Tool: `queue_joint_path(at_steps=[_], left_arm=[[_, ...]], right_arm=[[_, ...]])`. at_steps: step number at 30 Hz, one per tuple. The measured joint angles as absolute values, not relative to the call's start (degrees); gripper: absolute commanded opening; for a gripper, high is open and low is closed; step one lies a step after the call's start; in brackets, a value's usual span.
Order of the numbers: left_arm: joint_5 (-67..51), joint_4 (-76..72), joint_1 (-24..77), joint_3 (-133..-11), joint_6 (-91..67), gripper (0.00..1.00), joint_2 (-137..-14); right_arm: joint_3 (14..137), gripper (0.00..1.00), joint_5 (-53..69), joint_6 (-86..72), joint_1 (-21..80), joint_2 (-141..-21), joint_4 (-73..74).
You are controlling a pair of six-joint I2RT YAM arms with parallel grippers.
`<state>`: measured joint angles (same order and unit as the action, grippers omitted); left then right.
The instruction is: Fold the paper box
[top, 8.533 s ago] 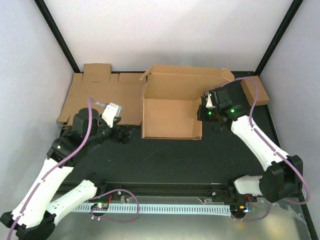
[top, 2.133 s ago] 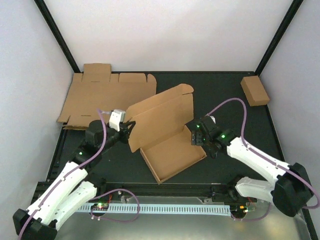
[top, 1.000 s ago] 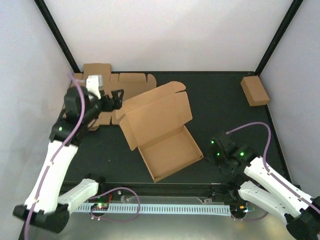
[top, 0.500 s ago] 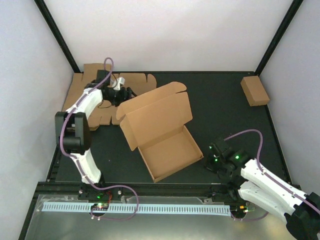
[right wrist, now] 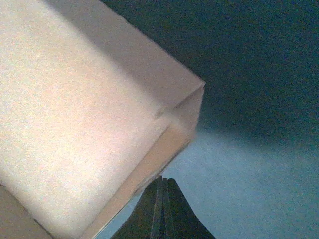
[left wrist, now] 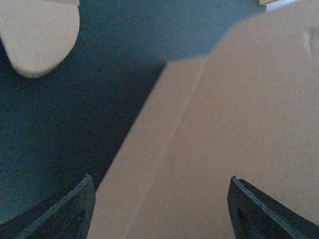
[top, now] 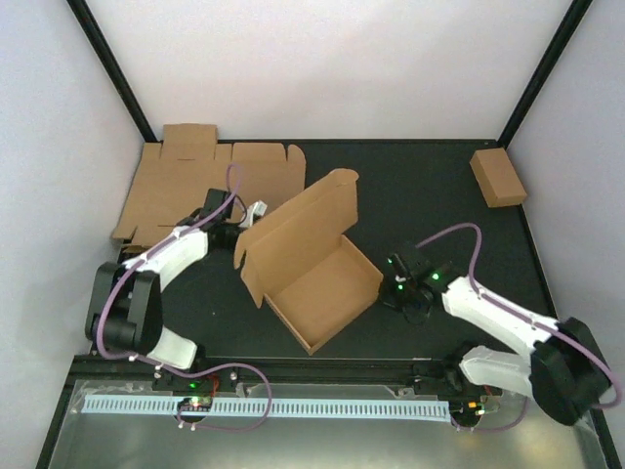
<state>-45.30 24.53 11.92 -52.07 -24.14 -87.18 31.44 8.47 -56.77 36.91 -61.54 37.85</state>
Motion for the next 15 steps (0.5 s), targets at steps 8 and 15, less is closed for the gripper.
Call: queue_joint_path(at_steps=[8,15], left_arm=[[-45.4,19.5,12.4,-39.0,-28.5,0.77,-75.7],[-44.8,14.6,14.0,-33.6,-34.5,0.78,-66.0]], right_arm=[[41.0,0.13,8.8,-43.7,30.1,-73.9,30.9],[45.6,0.13,9.1,-33.8,24.9,-80.0,30.4]])
